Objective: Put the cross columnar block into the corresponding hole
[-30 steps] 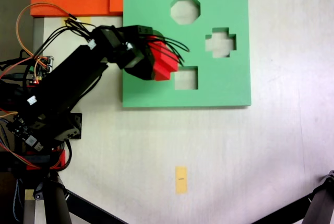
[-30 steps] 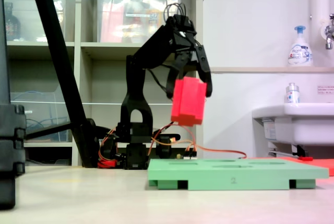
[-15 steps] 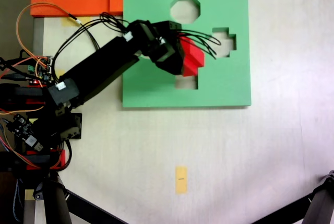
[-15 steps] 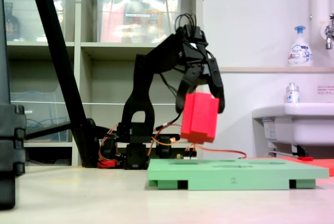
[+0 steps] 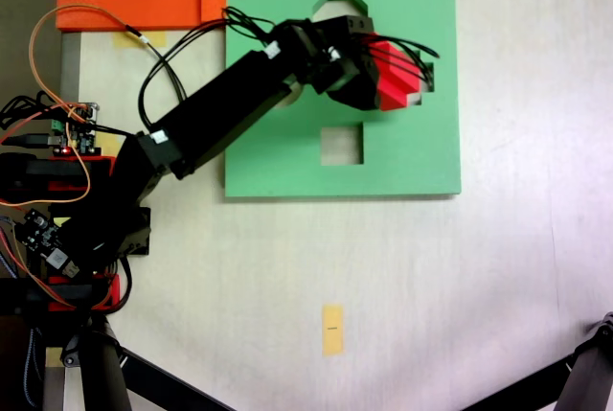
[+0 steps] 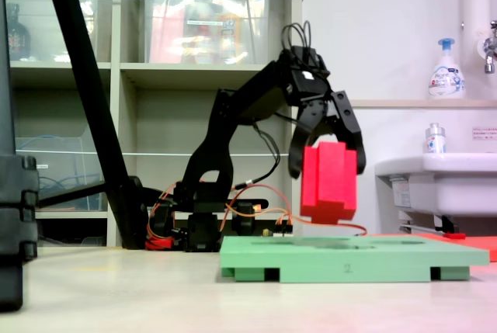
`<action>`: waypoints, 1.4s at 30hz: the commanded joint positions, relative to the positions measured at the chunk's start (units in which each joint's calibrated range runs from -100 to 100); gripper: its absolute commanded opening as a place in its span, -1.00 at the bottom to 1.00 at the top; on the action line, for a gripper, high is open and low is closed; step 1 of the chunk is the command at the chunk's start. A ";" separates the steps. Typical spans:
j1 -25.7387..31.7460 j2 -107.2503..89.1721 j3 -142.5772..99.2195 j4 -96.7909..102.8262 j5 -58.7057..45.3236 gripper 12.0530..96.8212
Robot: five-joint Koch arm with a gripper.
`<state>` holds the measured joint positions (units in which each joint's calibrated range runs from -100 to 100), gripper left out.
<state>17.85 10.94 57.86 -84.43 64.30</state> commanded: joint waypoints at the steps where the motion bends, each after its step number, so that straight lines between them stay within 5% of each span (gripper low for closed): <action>1: 0.44 -0.19 4.75 4.95 0.05 -0.42; 42: 0.73 9.87 5.35 10.53 2.83 -0.34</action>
<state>18.14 20.93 59.14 -77.58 66.59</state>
